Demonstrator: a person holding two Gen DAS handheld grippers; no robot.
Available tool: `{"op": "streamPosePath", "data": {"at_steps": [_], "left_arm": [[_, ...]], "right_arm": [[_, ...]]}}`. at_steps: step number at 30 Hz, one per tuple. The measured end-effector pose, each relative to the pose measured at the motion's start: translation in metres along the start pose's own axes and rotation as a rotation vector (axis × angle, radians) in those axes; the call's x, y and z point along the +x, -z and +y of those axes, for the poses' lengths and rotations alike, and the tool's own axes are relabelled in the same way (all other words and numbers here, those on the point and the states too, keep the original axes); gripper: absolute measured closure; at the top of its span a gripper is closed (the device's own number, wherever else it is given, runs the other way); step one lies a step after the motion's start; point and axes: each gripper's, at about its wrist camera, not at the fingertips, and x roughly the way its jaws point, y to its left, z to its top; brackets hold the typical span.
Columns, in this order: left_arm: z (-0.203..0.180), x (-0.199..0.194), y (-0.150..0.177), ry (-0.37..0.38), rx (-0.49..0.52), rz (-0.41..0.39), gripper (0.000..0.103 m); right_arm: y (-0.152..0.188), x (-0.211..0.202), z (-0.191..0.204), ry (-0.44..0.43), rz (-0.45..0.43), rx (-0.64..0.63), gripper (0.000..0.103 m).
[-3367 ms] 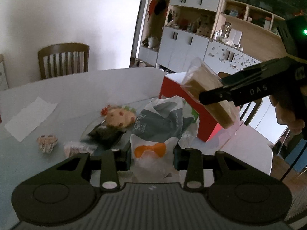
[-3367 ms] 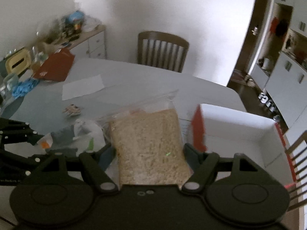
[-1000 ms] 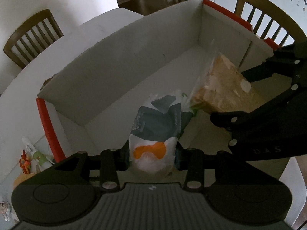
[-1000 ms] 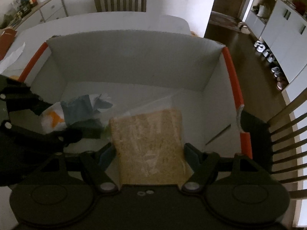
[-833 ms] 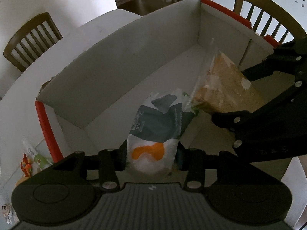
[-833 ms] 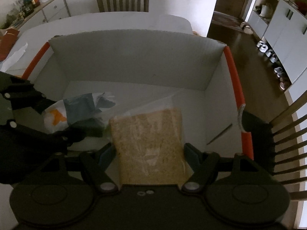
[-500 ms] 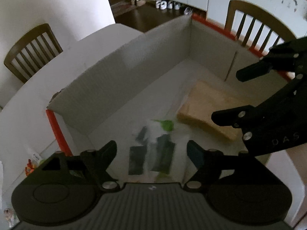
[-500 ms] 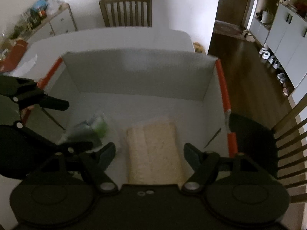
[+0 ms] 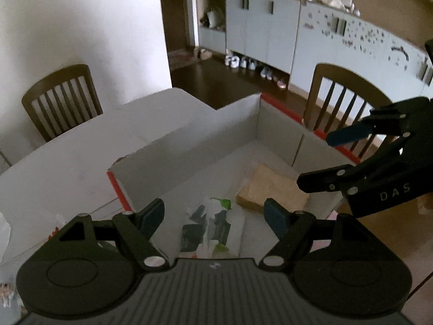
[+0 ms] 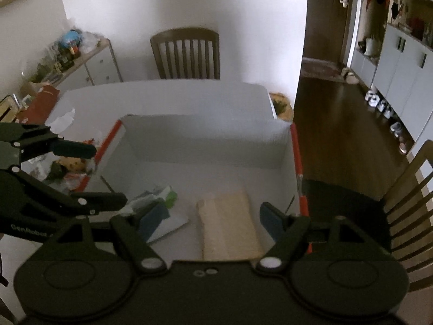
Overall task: Organize objects
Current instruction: 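Open both tools to drop the bread and bag into the shoebox, then move both tools back over the items on the table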
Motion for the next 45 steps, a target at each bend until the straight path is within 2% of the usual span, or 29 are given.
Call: {"op": "streamPosePath", "data": {"at_steps": [14,33,35,38,43,45], "left_arm": [[0.023,-0.051,0.024,-0.016,-0.066,-0.097,0.023],[0.106,-0.108,0.098,-0.006,-0.112,-0.133,0.023],[0.119,-0.112,0.108,-0.007,-0.126,-0.130,0.019],[0.136,-0.117,0.121,-0.002,-0.145,-0.130,0.019],[0.163,-0.125,0.143,-0.007,-0.167,-0.132,0.004],[0.174,-0.128,0.153,-0.004,-0.177,-0.130,0.002]], "right_arm": [[0.007,-0.028,0.045,-0.001,-0.068,-0.007,0.024],[0.024,-0.022,0.167,-0.006,-0.115,0.036,0.021],[0.025,-0.020,0.180,-0.002,-0.111,0.033,0.021],[0.027,-0.014,0.201,0.001,-0.099,0.026,0.021],[0.029,-0.003,0.234,-0.004,-0.085,0.025,0.020],[0.029,0.001,0.245,-0.007,-0.080,0.023,0.020]]}}
